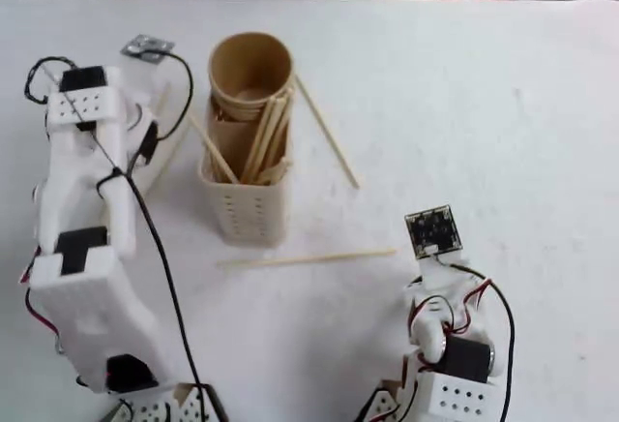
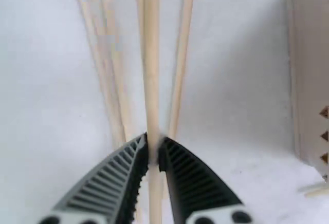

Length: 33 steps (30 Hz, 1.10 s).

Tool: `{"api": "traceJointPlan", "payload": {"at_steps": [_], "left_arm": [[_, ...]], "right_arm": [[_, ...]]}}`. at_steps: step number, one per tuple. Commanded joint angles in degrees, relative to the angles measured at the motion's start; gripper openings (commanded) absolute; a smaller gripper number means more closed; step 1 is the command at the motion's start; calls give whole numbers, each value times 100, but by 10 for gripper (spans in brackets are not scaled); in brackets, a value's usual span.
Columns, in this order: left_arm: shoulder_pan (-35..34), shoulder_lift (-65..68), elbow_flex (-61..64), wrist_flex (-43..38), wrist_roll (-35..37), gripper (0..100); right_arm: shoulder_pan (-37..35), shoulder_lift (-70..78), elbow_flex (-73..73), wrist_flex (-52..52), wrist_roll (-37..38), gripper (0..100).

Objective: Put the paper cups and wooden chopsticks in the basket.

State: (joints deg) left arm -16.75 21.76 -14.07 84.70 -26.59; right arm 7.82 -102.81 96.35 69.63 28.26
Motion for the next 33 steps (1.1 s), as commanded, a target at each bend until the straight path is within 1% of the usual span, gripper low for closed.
{"api": "traceJointPlan", "payload": {"at_steps": [1, 7, 11, 14, 20, 24, 28, 31, 33], "left_arm": [[57, -945, -88, 264, 237, 23], [233, -2387, -88, 580, 360, 23], [637, -3459, -105, 765, 756, 23], [989, -4215, -141, 607, 1116, 23], [1692, -5429, -132, -167, 1776, 23], [2325, -5851, -97, -536, 2215, 23], [3081, -5895, -79, -818, 2268, 23], [3310, -5947, -79, -932, 2268, 23], [3327, -5947, -79, -1002, 2268, 23]], "right_arm": [[66, -40, 53, 13, 53, 24], [66, -40, 53, 13, 53, 24], [66, -40, 53, 13, 53, 24], [66, -40, 53, 13, 53, 24], [66, -40, 53, 13, 53, 24], [66, -40, 53, 13, 53, 24], [66, -40, 53, 13, 53, 24], [66, -40, 53, 13, 53, 24], [66, -40, 53, 13, 53, 24]]}}
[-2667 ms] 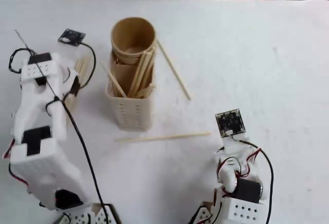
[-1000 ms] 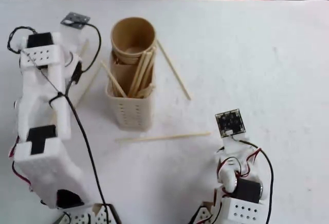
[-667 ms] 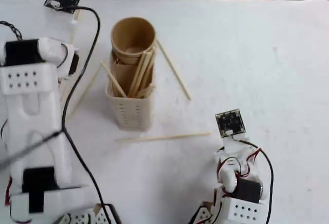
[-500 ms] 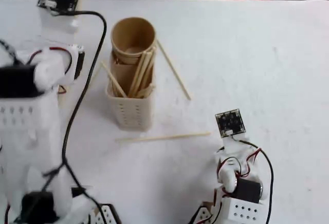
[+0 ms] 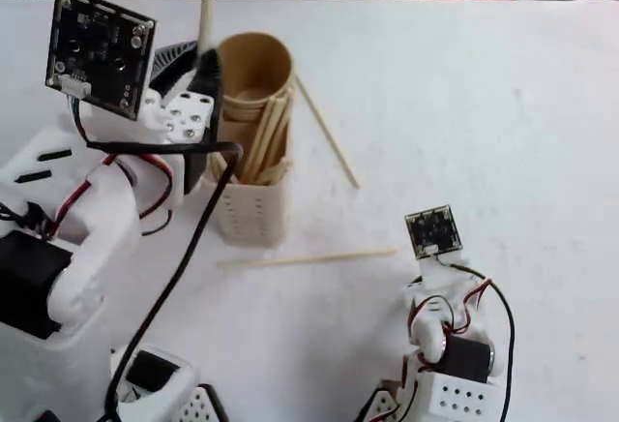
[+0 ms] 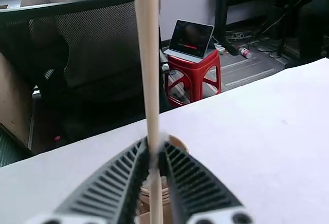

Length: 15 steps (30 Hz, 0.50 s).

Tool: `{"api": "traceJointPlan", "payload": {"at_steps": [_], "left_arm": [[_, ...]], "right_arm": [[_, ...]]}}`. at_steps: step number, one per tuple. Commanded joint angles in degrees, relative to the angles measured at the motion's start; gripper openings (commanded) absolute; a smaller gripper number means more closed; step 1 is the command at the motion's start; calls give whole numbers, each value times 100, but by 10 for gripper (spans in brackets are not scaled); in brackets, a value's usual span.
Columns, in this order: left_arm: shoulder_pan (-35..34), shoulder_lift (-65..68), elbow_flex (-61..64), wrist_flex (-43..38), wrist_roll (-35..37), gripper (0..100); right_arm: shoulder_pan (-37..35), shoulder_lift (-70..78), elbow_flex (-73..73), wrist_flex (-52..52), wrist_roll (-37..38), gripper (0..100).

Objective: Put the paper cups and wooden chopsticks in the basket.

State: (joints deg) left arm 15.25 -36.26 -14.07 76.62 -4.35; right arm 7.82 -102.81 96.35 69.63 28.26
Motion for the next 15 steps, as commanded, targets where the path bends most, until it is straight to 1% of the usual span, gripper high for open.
{"api": "traceJointPlan", "payload": {"at_steps": [1, 3, 5, 7, 11, 13, 15], "left_arm": [[127, -145, -44, -202, 44, 23], [136, -154, 387, -413, 44, 23], [136, -356, 1081, -835, -44, 23], [136, -787, 2075, -1556, -281, 23], [136, -2141, 4141, -3165, -440, 23], [136, -2695, 4932, -3745, -501, 23], [189, -2967, 5503, -4132, -475, 23]], "right_arm": [[66, -40, 53, 13, 53, 24], [66, -40, 53, 13, 53, 24], [66, -40, 53, 13, 53, 24], [66, -40, 53, 13, 53, 24], [66, -40, 53, 13, 53, 24], [66, -40, 53, 4, 53, 24], [66, -40, 53, -4, 53, 24]]}}
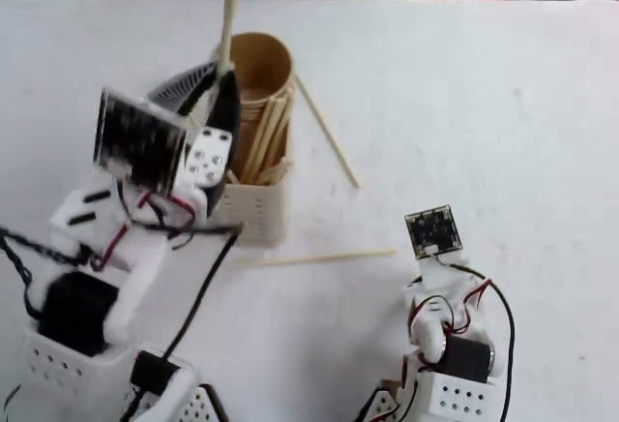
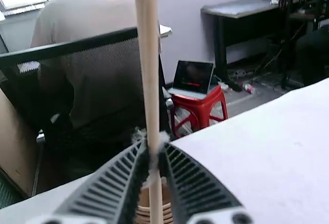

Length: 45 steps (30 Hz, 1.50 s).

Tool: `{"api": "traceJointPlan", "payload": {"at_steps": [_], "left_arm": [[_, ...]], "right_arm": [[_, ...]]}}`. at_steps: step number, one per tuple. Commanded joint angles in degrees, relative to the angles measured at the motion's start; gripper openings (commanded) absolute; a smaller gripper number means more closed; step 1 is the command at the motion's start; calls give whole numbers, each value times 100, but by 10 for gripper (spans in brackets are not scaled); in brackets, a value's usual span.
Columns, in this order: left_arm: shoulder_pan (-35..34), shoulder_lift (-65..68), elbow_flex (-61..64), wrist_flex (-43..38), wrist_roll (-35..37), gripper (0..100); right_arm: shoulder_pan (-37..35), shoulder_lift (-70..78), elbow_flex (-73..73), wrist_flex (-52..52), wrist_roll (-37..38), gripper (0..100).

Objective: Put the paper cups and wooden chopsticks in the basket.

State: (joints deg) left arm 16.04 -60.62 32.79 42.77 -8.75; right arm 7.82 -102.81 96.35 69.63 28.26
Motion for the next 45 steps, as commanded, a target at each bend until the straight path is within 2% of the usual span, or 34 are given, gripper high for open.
{"api": "traceJointPlan", "payload": {"at_steps": [1, 11, 17, 21, 25, 35, 40, 45], "left_arm": [[180, -567, 985, -897, -35, 23], [259, -576, 2066, -2040, 105, 24], [251, -585, 2207, -1881, 132, 24], [-31, -585, 2215, -1547, 132, 24], [-382, -602, 2295, -1758, 141, 24], [-426, -620, 2295, -1732, 141, 26], [-426, -620, 2303, -1723, 141, 109], [-435, -620, 2233, -1732, 141, 112]], "right_arm": [[66, -40, 53, -4, 53, 24], [66, -40, 53, -4, 53, 24], [66, -40, 53, -4, 53, 24], [66, -40, 53, -4, 53, 24], [66, -40, 53, -4, 53, 24], [66, -40, 53, -13, 53, 24], [66, -40, 53, -13, 53, 24], [57, -40, 53, -13, 53, 24]]}}
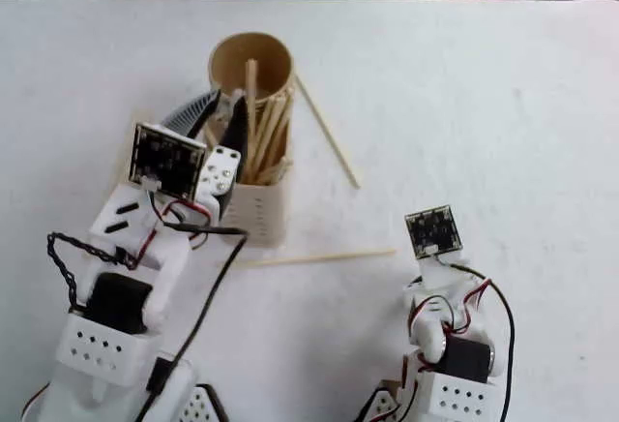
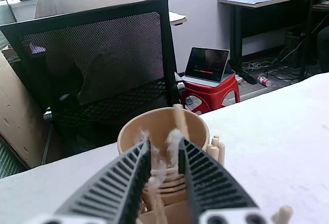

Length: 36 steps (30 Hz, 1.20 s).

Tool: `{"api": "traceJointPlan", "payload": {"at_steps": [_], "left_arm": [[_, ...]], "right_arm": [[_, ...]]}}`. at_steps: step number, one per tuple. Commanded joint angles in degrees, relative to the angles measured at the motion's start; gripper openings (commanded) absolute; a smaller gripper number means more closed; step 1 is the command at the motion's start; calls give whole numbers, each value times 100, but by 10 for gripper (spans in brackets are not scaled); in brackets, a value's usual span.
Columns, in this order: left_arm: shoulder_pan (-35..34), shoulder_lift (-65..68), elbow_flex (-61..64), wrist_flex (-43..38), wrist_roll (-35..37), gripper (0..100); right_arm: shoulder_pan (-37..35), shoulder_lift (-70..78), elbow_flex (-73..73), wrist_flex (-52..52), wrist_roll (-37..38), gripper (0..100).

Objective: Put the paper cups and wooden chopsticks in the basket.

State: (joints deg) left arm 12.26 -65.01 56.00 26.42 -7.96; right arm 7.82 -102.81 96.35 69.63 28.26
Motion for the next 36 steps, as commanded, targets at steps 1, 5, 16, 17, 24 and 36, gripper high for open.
{"api": "traceJointPlan", "payload": {"at_steps": [1, 5, 16, 17, 24, 36], "left_arm": [[-57, -180, -132, -88, 62, 112], [-242, -251, -334, -70, 44, 112], [-3336, -1473, -2462, 2303, -211, 116], [-3547, -1367, -2488, 2426, -220, 116], [-4119, 989, -2382, 3077, -677, 120], [-4066, 5622, -3253, 3235, -2365, 172]], "right_arm": [[57, -40, 53, -13, 53, 24], [57, -40, 53, -13, 53, 24], [57, -40, 53, -13, 53, 24], [57, -40, 53, -4, 53, 24], [57, -40, 53, 4, 53, 24], [57, -40, 53, 4, 53, 24]]}}
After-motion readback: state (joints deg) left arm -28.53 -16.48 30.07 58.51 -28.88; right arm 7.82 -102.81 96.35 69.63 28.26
